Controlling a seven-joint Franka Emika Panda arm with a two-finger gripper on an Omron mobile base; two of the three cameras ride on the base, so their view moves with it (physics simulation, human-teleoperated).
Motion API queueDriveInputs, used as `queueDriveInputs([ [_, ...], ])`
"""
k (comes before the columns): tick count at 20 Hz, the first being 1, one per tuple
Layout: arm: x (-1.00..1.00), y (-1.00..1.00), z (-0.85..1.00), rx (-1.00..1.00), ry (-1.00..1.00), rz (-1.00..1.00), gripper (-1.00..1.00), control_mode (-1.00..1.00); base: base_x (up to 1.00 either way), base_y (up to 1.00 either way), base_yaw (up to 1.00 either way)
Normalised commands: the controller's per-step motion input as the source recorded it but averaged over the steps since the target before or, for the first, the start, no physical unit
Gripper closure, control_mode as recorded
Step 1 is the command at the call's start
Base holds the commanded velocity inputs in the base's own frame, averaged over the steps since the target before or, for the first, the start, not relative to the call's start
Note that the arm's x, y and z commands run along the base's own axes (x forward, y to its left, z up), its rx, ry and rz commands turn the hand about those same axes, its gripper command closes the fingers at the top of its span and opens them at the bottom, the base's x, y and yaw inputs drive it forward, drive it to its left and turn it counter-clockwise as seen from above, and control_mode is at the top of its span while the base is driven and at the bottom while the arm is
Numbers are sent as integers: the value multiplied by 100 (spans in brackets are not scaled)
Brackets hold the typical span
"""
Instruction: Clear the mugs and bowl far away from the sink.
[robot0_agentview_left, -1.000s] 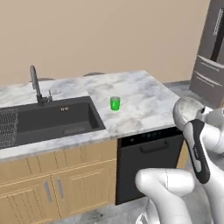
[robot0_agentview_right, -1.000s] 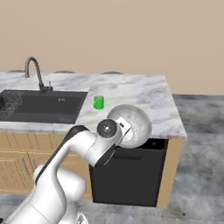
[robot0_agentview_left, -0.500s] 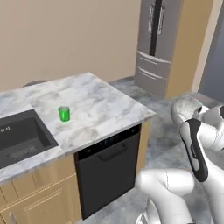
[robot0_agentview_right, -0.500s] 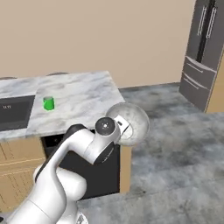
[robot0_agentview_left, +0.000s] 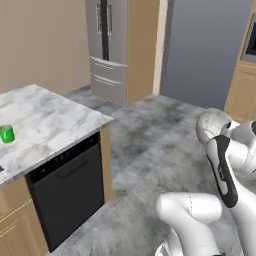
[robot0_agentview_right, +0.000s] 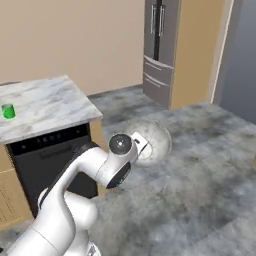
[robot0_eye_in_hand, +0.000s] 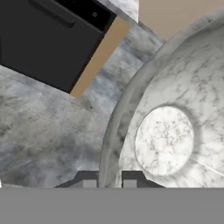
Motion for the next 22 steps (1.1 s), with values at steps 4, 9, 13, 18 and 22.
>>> queueDriveInputs([
  [4,0,0,0,0,0,0,100,100,-87,-66,-42],
  [9,0,0,0,0,0,0,100,100,-61,-55,-41],
  [13,0,0,0,0,0,0,100,100,0,-47,-54],
  [18,0,0,0,0,0,0,100,100,0,-38,-59],
  [22,0,0,0,0,0,0,100,100,0,-35,-58],
])
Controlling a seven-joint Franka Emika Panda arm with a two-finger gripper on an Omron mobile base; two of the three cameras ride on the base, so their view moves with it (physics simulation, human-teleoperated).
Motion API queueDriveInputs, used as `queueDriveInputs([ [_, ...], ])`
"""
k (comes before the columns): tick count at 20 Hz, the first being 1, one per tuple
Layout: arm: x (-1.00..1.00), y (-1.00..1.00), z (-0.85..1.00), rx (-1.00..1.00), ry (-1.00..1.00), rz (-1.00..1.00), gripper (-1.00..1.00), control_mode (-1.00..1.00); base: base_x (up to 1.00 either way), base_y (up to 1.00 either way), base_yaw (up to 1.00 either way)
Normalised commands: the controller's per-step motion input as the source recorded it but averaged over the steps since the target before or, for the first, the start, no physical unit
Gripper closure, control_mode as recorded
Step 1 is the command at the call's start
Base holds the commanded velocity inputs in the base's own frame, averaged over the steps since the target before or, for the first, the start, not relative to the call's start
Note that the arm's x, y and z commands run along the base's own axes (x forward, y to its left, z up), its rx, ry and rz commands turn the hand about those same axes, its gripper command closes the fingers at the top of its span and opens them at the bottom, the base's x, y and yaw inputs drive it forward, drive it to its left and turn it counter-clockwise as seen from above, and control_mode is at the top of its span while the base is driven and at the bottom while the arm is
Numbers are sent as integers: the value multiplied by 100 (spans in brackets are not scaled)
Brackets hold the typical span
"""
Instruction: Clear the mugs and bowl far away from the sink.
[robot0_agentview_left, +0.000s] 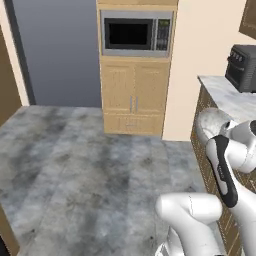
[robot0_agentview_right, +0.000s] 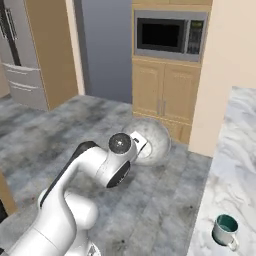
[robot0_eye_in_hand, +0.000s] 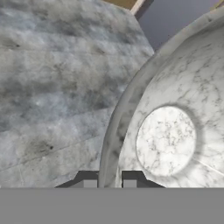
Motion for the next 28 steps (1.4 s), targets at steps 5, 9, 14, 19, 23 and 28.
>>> queueDriveInputs([
  [5,0,0,0,0,0,0,100,100,0,-37,-53],
  [9,0,0,0,0,0,0,100,100,0,-29,-49],
  [14,0,0,0,0,0,0,100,100,-13,5,-31],
  [19,0,0,0,0,0,0,100,100,-59,60,-3],
  [23,0,0,0,0,0,0,100,100,-73,23,0],
  [28,0,0,0,0,0,0,100,100,-81,-4,0],
])
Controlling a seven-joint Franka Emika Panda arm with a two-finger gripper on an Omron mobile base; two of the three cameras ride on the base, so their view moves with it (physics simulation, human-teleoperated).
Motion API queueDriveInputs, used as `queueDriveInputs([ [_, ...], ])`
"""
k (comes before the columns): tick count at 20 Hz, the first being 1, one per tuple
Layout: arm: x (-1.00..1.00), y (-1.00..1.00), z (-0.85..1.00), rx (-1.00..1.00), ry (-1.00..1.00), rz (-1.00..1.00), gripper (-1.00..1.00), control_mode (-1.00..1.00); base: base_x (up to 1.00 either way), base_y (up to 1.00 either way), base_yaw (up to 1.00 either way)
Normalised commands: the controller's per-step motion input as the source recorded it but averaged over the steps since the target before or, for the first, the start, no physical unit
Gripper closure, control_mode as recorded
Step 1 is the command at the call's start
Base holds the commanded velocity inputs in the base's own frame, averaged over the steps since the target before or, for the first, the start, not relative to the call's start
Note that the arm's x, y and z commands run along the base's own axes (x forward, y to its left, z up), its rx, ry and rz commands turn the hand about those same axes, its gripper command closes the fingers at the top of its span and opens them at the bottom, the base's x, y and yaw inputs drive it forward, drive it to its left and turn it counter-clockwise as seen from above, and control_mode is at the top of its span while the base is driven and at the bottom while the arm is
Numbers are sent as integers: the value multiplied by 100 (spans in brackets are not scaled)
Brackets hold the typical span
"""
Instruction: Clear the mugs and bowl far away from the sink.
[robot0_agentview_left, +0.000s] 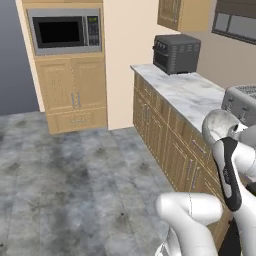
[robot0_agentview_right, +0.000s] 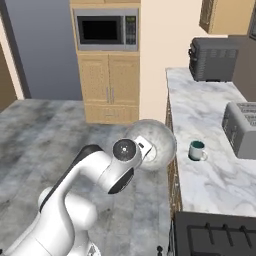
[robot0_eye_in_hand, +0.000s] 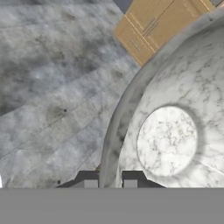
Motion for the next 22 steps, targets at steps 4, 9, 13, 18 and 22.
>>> queueDriveInputs([
  [4,0,0,0,0,0,0,100,100,-61,-58,0],
  [9,0,0,0,0,0,0,100,100,-19,-60,0],
  [13,0,0,0,0,0,0,100,100,24,-37,0],
  [18,0,0,0,0,0,0,100,100,56,-16,0],
  [22,0,0,0,0,0,0,100,100,50,-21,-1],
])
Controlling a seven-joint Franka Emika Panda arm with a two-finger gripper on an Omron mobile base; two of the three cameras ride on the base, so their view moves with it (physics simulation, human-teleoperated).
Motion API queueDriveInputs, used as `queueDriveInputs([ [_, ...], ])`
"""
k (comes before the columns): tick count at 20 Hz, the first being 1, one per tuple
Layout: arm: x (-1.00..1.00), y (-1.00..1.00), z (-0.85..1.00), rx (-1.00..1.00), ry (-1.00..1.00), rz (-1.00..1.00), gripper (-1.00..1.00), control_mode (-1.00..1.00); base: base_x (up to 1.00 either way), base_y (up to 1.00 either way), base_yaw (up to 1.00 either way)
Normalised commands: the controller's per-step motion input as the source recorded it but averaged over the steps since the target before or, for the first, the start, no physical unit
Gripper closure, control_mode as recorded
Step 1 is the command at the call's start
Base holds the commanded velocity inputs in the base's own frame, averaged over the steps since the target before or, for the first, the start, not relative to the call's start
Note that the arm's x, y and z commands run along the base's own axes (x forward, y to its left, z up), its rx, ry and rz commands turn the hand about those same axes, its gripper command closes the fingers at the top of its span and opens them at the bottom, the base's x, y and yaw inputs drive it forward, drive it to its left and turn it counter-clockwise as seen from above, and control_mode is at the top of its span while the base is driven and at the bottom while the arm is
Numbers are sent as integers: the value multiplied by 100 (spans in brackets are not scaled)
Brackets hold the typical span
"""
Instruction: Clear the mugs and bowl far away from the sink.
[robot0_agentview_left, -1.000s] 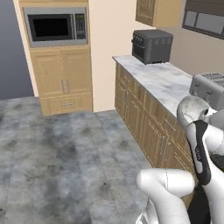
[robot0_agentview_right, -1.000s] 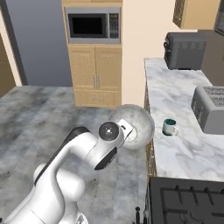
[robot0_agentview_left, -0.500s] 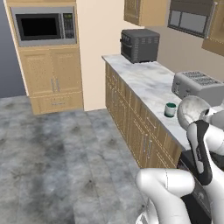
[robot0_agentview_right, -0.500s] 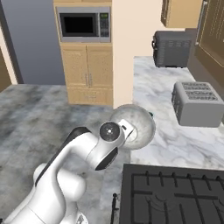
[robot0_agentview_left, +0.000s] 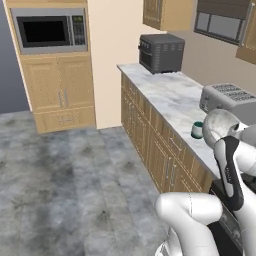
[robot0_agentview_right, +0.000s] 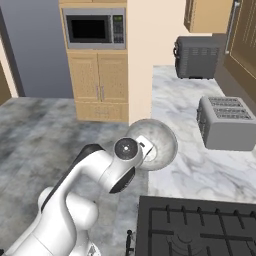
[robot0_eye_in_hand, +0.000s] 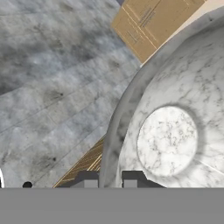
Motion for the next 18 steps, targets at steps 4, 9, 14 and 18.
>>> queueDriveInputs([
  [4,0,0,0,0,0,0,100,100,47,-39,-5],
  [9,0,0,0,0,0,0,100,100,4,-81,-7],
  [14,0,0,0,0,0,0,100,100,40,-83,-9],
  [18,0,0,0,0,0,0,100,100,58,-82,-22],
])
